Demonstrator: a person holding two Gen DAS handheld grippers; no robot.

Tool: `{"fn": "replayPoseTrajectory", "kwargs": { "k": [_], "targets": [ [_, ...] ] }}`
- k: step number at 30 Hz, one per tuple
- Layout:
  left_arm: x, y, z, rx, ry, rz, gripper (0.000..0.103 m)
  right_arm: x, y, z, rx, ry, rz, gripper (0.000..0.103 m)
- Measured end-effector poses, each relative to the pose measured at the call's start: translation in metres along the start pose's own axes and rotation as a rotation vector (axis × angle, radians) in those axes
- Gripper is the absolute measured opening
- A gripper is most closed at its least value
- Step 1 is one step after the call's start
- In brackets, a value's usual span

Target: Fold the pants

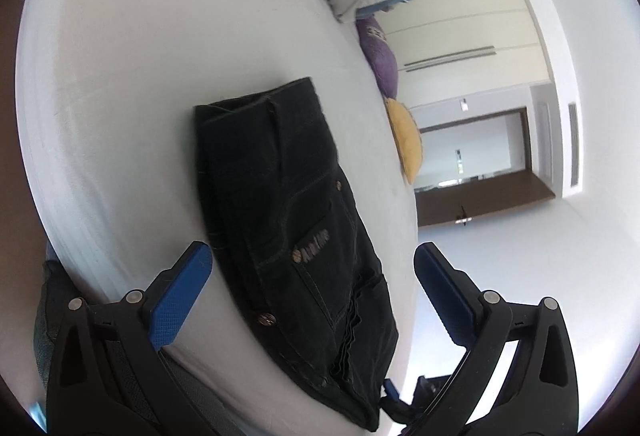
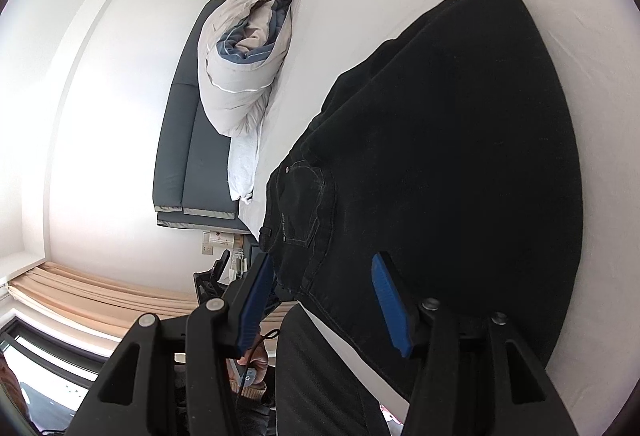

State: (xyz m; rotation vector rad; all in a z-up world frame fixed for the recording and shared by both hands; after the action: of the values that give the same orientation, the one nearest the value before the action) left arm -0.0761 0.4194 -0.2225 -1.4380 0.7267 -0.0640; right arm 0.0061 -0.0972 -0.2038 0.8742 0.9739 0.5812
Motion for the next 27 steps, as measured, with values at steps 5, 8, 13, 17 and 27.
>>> {"fn": "replayPoseTrajectory", "kwargs": {
  "k": [5, 8, 13, 17, 27],
  "targets": [
    [0.003, 0.029, 0.017, -0.091, 0.004, -0.025, 0.101, 0.006, -0.002, -0.001, 0.004, 0.009, -0.011, 0.056],
    [0.014, 0.027, 0.022, -0.078, 0.028, -0.033, 0.092, 0.011, -0.001, -0.002, 0.001, 0.020, -0.017, 0.056],
    [0.037, 0.023, 0.033, -0.109, 0.048, -0.054, 0.087, 0.015, 0.001, -0.001, -0.002, 0.022, -0.022, 0.056],
    [0.041, 0.032, 0.047, -0.166, 0.054, -0.083, 0.070, 0.015, 0.000, -0.001, -0.001, 0.019, -0.020, 0.056],
    [0.052, 0.045, 0.063, -0.208, 0.040, -0.026, 0.022, 0.026, -0.004, 0.002, -0.009, 0.053, -0.073, 0.056]
  ]
}}
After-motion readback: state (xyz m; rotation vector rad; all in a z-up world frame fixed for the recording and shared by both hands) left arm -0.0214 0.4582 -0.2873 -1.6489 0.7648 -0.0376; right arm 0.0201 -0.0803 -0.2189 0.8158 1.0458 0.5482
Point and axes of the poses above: each gripper's, at about its wrist camera, not at the fingertips, and x roughly the way its jaws point, y to its left, z to its top, the point moved 5 cm from there along x, roughly the way its jaws point, and after that the axes turned 13 degrees about -x, right-handed, at the moved point
